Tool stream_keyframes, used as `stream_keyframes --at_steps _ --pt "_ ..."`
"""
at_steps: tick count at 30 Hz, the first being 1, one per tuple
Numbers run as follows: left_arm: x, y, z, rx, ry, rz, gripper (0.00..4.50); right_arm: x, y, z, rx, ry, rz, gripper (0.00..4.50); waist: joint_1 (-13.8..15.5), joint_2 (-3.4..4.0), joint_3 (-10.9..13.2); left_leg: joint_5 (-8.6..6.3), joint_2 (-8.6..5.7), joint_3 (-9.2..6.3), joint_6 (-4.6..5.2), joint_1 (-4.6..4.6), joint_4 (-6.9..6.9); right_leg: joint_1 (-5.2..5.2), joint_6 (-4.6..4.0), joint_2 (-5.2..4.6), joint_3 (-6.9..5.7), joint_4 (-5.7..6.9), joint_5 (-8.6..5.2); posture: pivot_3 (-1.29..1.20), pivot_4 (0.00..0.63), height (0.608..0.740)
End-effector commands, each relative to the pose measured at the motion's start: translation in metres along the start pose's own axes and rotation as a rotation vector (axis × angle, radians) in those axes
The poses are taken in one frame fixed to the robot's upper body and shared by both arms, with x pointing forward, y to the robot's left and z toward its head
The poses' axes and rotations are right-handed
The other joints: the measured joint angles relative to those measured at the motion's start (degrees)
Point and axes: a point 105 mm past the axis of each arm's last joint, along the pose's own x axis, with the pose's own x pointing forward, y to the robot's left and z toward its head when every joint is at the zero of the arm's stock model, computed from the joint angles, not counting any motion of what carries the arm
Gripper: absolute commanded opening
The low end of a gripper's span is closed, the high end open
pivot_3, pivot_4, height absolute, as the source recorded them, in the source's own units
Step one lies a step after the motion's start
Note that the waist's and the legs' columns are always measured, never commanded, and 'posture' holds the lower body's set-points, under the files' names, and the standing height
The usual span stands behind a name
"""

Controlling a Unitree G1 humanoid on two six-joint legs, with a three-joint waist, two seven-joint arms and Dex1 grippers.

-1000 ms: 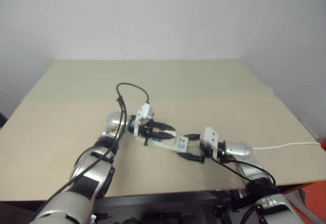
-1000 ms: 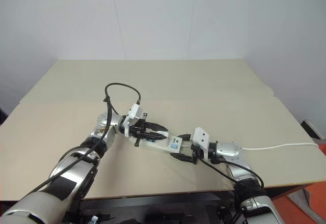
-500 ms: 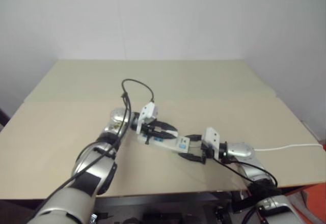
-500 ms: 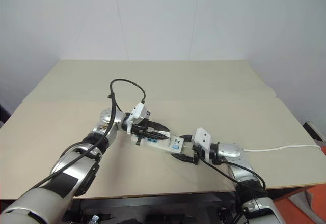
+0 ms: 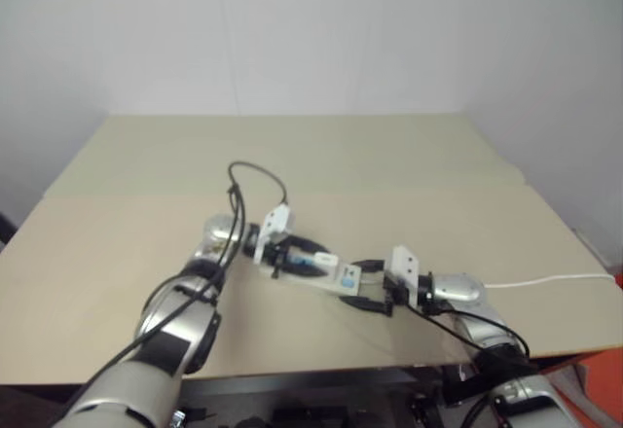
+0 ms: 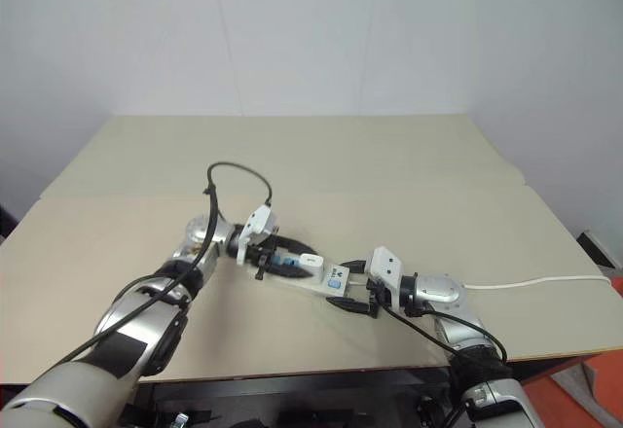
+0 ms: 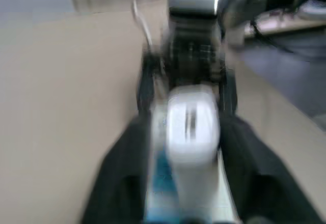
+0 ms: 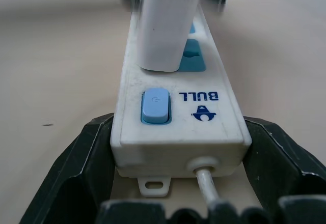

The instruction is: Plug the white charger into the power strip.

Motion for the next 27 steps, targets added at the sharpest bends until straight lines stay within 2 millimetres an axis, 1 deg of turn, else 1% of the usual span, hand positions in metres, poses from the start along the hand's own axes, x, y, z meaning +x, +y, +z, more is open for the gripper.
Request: stream_keyframes --at_steps 1,2,4,7,12,14,15,17,19,22,24,26,27 --pt "-0.001 0.001 0.002 0.024 0.022 -0.005 3.52 0.009 0.02 -0.009 0.008 0.035 0.103 3.45 0.03 -0.01 0.0 0.0 0.0 -0.02 0.0 -0.1 0.01 -0.1 0.0 -0.01 -0.03 0.01 0.01 0.0 0.15 0.74" --pt "-0.001 0.002 0.003 0.027 0.021 -0.004 3.9 0.009 0.02 -0.009 0.008 0.035 0.103 3.45 -0.01 -0.01 0.0 0.0 -0.01 0.02 0.0 -0.09 0.01 -0.11 0.0 -0.03 0.0 0.02 0.01 0.0 0.15 0.74" --pt "-0.001 0.002 0.004 0.032 0.018 -0.002 4.46 0.009 0.02 -0.009 0.007 0.035 0.102 3.45 -0.06 -0.01 0.0 0.0 -0.01 0.04 0.0 -0.1 0.01 -0.13 0.0 -0.01 0.02 0.02 0.01 0.0 0.15 0.74" --pt "-0.002 0.004 0.007 0.039 0.006 0.006 4.46 0.01 0.02 -0.01 0.006 0.038 0.101 3.45 -0.09 -0.01 0.01 0.0 0.0 0.03 0.0 -0.12 -0.01 -0.17 0.0 -0.01 0.02 0.03 0.01 0.0 0.15 0.74" --pt "-0.006 0.006 0.013 0.067 0.034 -0.003 4.46 0.009 0.019 -0.01 0.003 0.042 0.099 3.45 -0.18 -0.01 0.01 0.0 0.0 0.04 0.0 -0.14 -0.01 -0.2 0.0 -0.01 0.03 0.03 0.01 0.0 0.15 0.74" --pt "-0.009 0.009 0.018 0.091 0.035 0.001 4.46 0.009 0.018 -0.01 0.001 0.043 0.098 3.45 -0.22 -0.01 0.02 0.0 0.0 0.04 0.0 -0.15 -0.01 -0.21 0.0 0.0 0.03 0.04 0.01 0.0 0.15 0.74" --pt "-0.011 0.012 0.026 0.116 -0.001 0.019 4.46 0.009 0.018 -0.01 0.001 0.043 0.097 3.45 -0.24 -0.01 0.02 0.0 0.0 0.04 0.0 -0.16 -0.01 -0.22 0.0 0.0 0.04 0.04 0.01 0.0 0.15 0.74" --pt "-0.017 0.018 0.047 0.107 -0.107 0.055 4.46 0.009 0.018 -0.011 -0.001 0.045 0.097 3.45 -0.24 -0.05 0.08 0.0 0.0 0.03 0.0 -0.18 -0.01 -0.24 0.0 -0.01 0.04 0.05 0.01 0.0 0.15 0.74" --pt "-0.027 0.021 0.068 0.112 -0.198 0.072 4.46 0.009 0.018 -0.011 -0.003 0.046 0.094 3.45 -0.31 -0.05 0.12 0.0 0.01 0.02 0.0 -0.22 -0.01 -0.29 -0.01 -0.01 0.04 0.08 0.01 0.0 0.15 0.74" --pt "-0.051 0.027 0.108 0.11 -0.41 0.116 4.46 0.009 0.018 -0.011 -0.011 0.049 0.087 3.45 -0.41 -0.04 0.2 0.0 0.03 0.0 0.0 -0.23 -0.01 -0.31 0.0 -0.01 0.05 0.1 0.01 0.0 0.15 0.74" --pt "-0.069 0.033 0.129 0.12 -0.527 0.165 4.46 0.01 0.016 -0.011 -0.016 0.049 0.071 3.45 -0.39 -0.07 0.22 0.0 0.03 0.0 0.0 -0.22 -0.01 -0.32 0.0 0.0 0.04 0.09 0.01 0.0 0.15 0.74" --pt "-0.085 0.038 0.138 0.146 -0.578 0.229 4.46 0.01 0.015 -0.011 -0.011 0.045 0.063 3.45 -0.41 -0.1 0.24 0.0 0.02 0.0 0.0 -0.22 0.0 -0.31 0.0 -0.01 0.03 0.09 0.01 0.0 0.15 0.74" --pt "-0.092 0.04 0.139 0.155 -0.584 0.258 4.46 0.01 0.014 -0.01 0.0 0.039 0.069 3.45 -0.48 -0.09 0.24 0.0 0.02 0.01 -0.01 -0.21 0.0 -0.3 0.0 0.0 0.03 0.08 0.01 0.0 0.15 0.74"
